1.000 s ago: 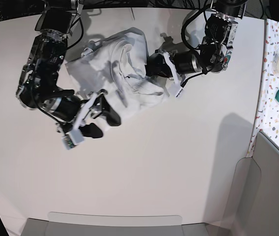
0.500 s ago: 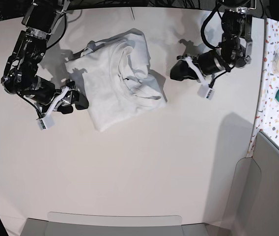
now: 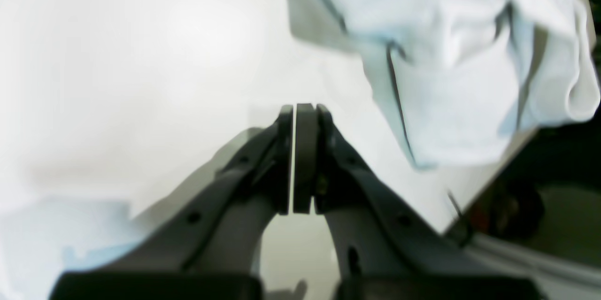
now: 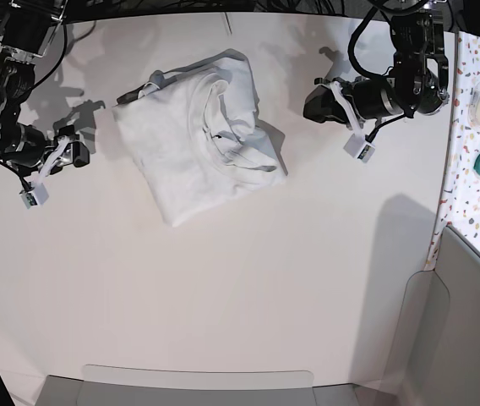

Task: Layout the t-shirt on the table in an organized manner, then fold the t-shirt properly
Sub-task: 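Release the shirt and open both grippers beside it, then press and smooth the folded shirt with both grippers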

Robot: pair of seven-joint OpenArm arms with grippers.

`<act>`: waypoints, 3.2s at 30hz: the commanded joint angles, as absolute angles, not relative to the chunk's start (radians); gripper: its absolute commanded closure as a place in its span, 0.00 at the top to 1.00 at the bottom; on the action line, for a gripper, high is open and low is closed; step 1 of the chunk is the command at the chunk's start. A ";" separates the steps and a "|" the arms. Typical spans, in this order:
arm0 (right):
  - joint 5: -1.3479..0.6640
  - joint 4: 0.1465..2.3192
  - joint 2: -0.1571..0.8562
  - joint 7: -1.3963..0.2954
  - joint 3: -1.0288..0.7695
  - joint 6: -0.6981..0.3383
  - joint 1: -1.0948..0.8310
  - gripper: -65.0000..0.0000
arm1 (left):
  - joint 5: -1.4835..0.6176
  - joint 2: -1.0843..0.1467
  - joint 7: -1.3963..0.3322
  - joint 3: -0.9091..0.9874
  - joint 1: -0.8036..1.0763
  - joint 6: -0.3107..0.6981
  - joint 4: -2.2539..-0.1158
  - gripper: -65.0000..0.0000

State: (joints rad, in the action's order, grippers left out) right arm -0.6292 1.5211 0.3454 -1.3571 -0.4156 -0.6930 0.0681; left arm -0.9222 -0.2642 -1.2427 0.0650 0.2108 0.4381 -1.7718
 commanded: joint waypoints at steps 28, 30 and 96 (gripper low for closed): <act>-0.058 1.612 0.323 -1.116 -0.154 -0.698 0.038 0.00 | -0.503 -0.242 -1.230 -0.308 -0.013 0.300 -1.782 0.02; -0.058 1.646 0.311 -1.075 -0.162 -0.698 0.027 0.00 | -0.503 -0.242 -1.221 -0.308 -0.013 0.300 -1.782 0.02; -0.168 2.011 0.183 -0.905 0.151 -0.698 -0.275 0.00 | -0.510 0.119 -0.860 -0.348 -0.668 0.302 -1.115 0.01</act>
State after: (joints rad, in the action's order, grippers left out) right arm -0.1551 1.9896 0.1822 -0.9340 0.1547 -0.6930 -0.2821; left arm -0.5079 0.1246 -0.8753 -0.3515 -0.6430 0.3027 -1.1046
